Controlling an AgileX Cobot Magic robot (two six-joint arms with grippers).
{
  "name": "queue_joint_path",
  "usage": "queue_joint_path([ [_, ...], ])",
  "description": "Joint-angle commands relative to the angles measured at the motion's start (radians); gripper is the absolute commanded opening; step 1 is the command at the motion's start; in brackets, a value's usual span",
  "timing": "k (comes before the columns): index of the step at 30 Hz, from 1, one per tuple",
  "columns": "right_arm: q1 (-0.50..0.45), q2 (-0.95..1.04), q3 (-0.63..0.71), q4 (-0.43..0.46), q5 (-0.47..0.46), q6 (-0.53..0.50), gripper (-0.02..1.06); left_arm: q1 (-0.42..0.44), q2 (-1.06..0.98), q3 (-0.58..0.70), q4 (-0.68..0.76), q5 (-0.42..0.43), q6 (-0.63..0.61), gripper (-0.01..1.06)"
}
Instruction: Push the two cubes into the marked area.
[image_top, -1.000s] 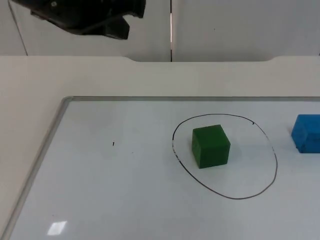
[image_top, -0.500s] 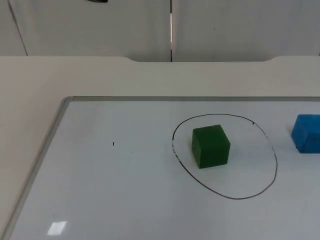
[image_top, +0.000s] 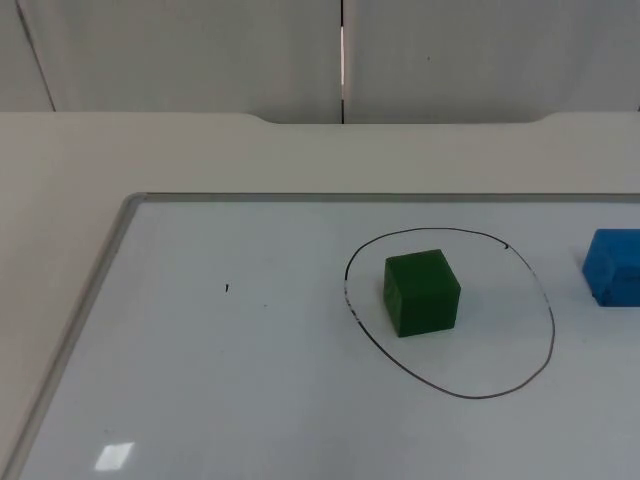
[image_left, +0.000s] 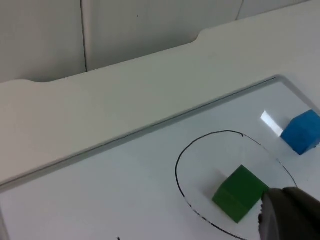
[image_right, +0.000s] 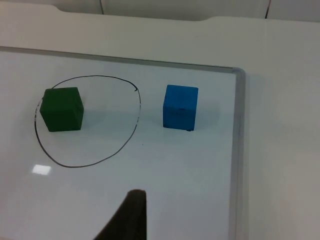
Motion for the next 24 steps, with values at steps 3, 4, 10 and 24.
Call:
queue_joint_path([
  [3,-0.004,-0.001,0.001,-0.003,-0.004,-0.015,1.05,0.002,-0.108,0.073,0.042,0.026,-0.034,0.0],
  [4,-0.004,-0.001,0.001,-0.003,-0.004,-0.015,1.05,0.002,-0.128,0.082,0.07,0.049,-0.047,0.0],
  [10,-0.004,-0.001,0.001,-0.003,-0.004,-0.015,1.05,0.002,-0.245,0.083,0.311,0.182,-0.238,0.0],
  [24,-0.004,-0.001,0.001,-0.003,-0.004,-0.015,1.05,0.002,-0.504,0.09,0.428,0.399,-0.361,0.0],
])
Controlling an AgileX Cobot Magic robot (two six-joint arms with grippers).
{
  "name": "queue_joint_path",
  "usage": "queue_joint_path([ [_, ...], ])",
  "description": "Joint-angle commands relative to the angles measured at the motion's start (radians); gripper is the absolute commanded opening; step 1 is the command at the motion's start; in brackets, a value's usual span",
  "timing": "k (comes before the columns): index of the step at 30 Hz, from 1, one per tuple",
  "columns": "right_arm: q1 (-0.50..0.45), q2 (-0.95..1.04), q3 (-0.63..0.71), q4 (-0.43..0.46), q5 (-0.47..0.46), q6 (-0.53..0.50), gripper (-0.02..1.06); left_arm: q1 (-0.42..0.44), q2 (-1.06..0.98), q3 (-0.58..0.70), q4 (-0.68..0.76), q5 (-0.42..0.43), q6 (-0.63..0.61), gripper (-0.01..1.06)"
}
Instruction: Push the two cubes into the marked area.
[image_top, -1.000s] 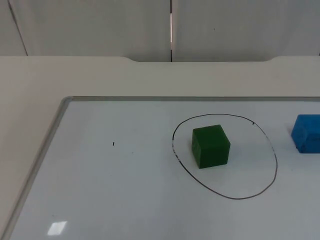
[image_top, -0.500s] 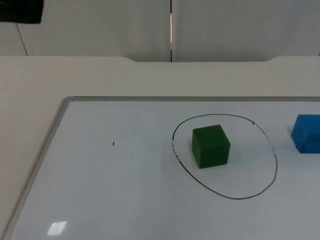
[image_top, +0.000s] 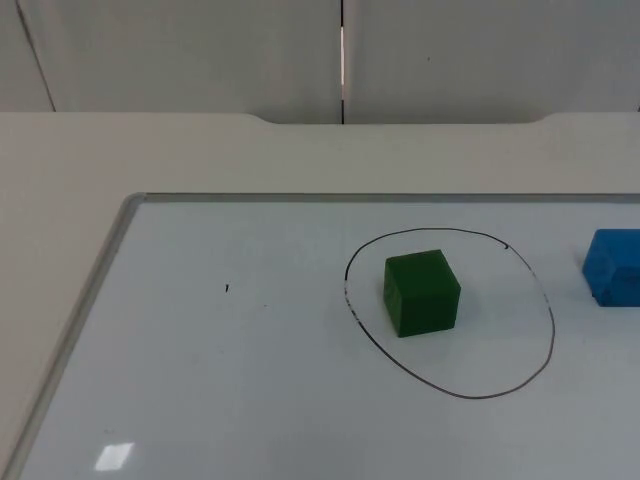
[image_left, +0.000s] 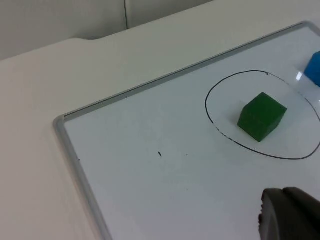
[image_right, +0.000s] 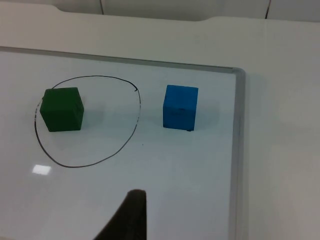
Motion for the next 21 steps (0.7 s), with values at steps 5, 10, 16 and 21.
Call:
queue_joint_path([
  [5,-0.004,-0.001,0.001,-0.003,-0.004,-0.015,1.05,0.002,-0.198,0.119,0.01,0.028,-0.049,0.0],
  [10,-0.004,-0.001,0.001,-0.001,-0.004,-0.015,1.05,0.002,-0.335,0.176,0.063,0.057,-0.127,0.0],
  [16,-0.004,-0.001,0.001,0.003,-0.006,-0.015,1.05,0.002,-0.493,0.176,0.144,0.144,-0.181,0.0],
  [21,-0.004,-0.001,-0.001,0.003,-0.01,-0.01,1.03,0.002,-0.581,0.212,0.144,0.178,-0.189,0.0],
])
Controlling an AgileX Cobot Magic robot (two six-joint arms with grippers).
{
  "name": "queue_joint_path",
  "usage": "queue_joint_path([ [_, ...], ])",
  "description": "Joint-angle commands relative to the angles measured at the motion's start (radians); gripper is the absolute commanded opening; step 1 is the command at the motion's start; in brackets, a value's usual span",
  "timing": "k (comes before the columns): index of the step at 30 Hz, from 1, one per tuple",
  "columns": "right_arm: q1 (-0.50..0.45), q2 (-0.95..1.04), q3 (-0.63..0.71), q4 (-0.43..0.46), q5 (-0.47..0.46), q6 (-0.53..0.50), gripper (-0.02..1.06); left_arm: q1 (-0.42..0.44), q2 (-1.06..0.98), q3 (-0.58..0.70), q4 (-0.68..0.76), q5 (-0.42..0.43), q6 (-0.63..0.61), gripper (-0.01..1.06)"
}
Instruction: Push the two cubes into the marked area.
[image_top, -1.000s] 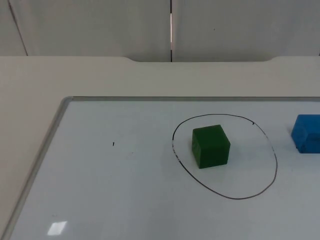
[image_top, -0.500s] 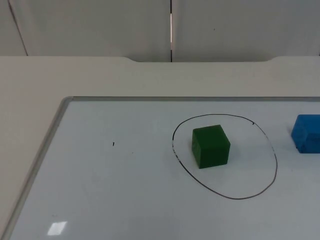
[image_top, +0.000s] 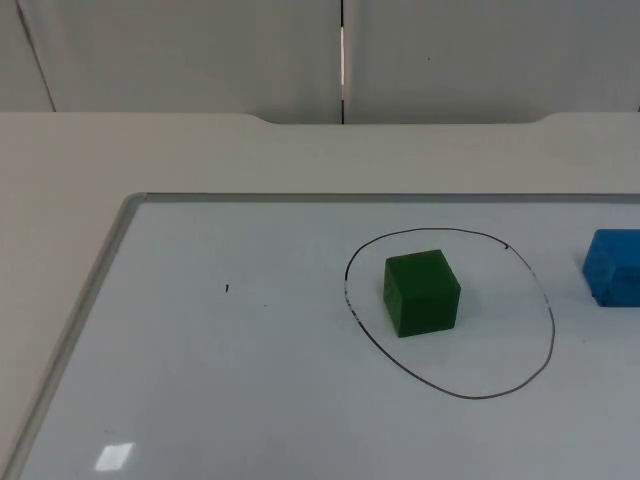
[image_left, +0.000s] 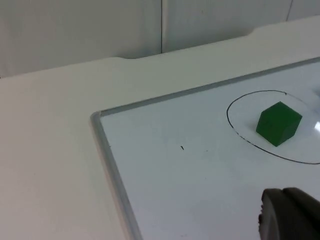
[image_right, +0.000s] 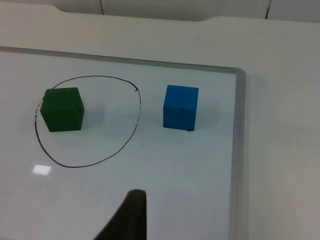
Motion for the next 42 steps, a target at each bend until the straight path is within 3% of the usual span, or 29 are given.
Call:
queue_joint_path([
  [1,-0.004,-0.001,-0.001,0.002,-0.01,-0.007,1.02,0.002,-0.058,0.041,0.012,0.041,-0.017,0.0],
  [9,-0.004,0.12,-0.027,0.028,-0.068,0.033,0.91,0.002,-0.058,0.06,0.036,0.092,-0.015,0.0],
  [12,-0.004,0.233,-0.068,0.048,-0.149,0.033,0.77,0.002,-0.058,0.062,0.036,0.091,-0.015,0.0],
  [13,-0.004,0.233,-0.068,0.048,-0.149,0.033,0.77,0.002,-0.058,0.062,0.036,0.091,-0.015,0.0],
  [16,-0.004,0.359,-0.116,0.051,-0.191,0.033,0.6,0.002,-0.058,0.064,0.036,0.088,-0.015,0.0],
  [24,-0.004,0.656,-0.24,0.047,-0.193,0.031,0.29,0.002,-0.058,0.064,0.036,0.088,-0.015,0.0],
  [25,-0.004,0.656,-0.24,0.047,-0.193,0.031,0.29,0.002,-0.058,0.064,0.036,0.088,-0.015,0.0],
  [29,-0.004,0.841,-0.319,0.04,-0.209,0.031,0.08,0.002,-0.058,0.064,0.036,0.088,-0.015,0.0],
  [32,-0.004,0.923,-0.351,0.04,-0.212,0.031,0.0,0.002,-0.058,0.064,0.036,0.088,-0.015,0.0],
  [37,-0.004,1.073,-0.388,0.031,-0.267,0.031,0.0,0.002,-0.058,0.064,0.036,0.088,-0.015,0.0],
  [42,-0.004,1.189,-0.389,-0.031,-0.377,0.031,0.0,0.002,-0.058,0.064,0.036,0.088,-0.013,0.0],
])
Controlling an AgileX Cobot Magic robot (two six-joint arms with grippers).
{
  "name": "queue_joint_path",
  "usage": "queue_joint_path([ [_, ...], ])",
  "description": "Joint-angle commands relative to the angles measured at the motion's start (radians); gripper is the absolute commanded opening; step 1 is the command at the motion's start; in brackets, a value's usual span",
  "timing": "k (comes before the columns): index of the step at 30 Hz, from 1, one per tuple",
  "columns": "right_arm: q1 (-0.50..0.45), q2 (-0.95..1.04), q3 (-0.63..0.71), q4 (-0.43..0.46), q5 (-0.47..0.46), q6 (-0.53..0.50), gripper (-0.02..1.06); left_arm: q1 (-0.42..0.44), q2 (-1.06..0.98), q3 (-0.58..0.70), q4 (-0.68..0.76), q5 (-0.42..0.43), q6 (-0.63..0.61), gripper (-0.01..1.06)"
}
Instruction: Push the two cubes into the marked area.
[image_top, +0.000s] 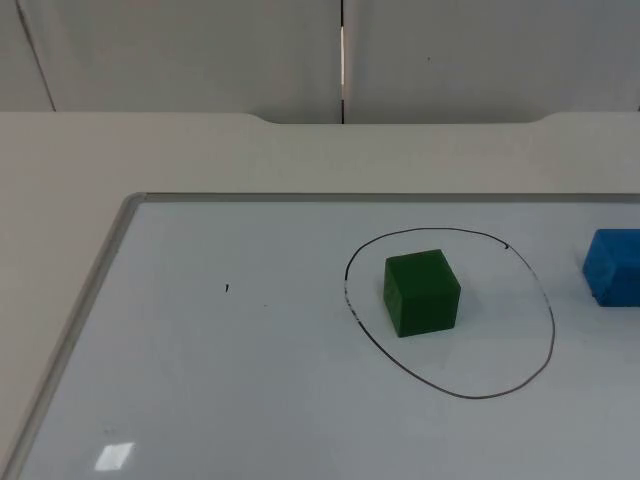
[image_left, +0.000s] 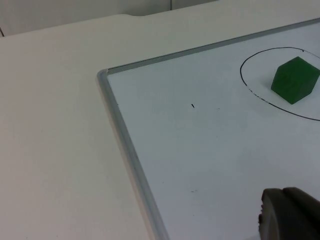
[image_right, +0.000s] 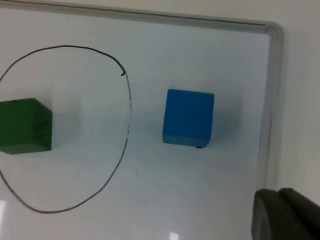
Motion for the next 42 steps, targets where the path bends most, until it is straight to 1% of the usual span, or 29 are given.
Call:
queue_joint_path([
  [1,-0.004,0.048,-0.008,-0.028,-0.067,-0.001,0.0,0.002,-0.003,0.007,0.003,-0.001,-0.006,0.0],
  [5,-0.004,0.147,-0.008,-0.026,-0.179,-0.001,0.0,0.002,-0.003,0.007,0.003,-0.001,-0.006,0.0],
  [6,-0.004,0.147,-0.008,-0.026,-0.179,-0.001,0.0,0.002,-0.003,0.007,0.003,-0.001,-0.006,0.0],
  [9,-0.004,0.229,-0.008,-0.024,-0.247,-0.001,0.0,0.002,-0.003,0.007,0.003,-0.001,-0.006,0.0],
  [11,-0.004,0.282,-0.008,-0.024,-0.281,-0.001,0.0,0.002,-0.003,0.007,0.003,-0.001,-0.006,0.0],
  [12,-0.004,0.282,-0.008,-0.024,-0.281,-0.001,0.0,0.002,-0.003,0.007,0.003,-0.001,-0.006,0.0],
  [16,-0.004,0.389,-0.008,-0.024,-0.368,-0.001,0.0,0.002,-0.003,0.007,0.003,-0.001,-0.006,0.0],
  [17,-0.004,0.389,-0.008,-0.024,-0.368,-0.001,0.0,0.002,-0.003,0.007,0.003,-0.001,-0.006,0.0],
  [22,-0.004,0.517,-0.008,-0.024,-0.452,-0.001,0.0,0.002,-0.003,0.007,0.003,-0.001,-0.006,0.0],
  [23,-0.004,0.517,-0.008,-0.024,-0.452,-0.001,0.0,0.002,-0.003,0.007,0.003,-0.001,-0.006,0.0],
  [25,-0.005,0.572,-0.008,-0.024,-0.497,-0.001,0.0,0.002,-0.003,0.007,0.003,-0.001,-0.006,0.0],
  [27,-0.005,0.588,-0.008,-0.024,-0.509,-0.001,0.0,0.002,-0.003,0.007,0.003,-0.001,-0.006,0.0],
  [34,-0.005,0.674,-0.008,-0.024,-0.615,0.007,0.0,0.002,-0.003,0.007,0.003,-0.001,-0.006,0.0],
  [38,-0.015,0.696,-0.008,-0.022,-0.626,0.009,0.0,0.002,-0.003,0.007,0.003,-0.001,-0.006,0.0],
  [42,-0.044,0.698,-0.008,-0.014,-0.604,0.03,0.0,0.002,-0.003,0.007,0.003,-0.001,-0.006,0.0],
])
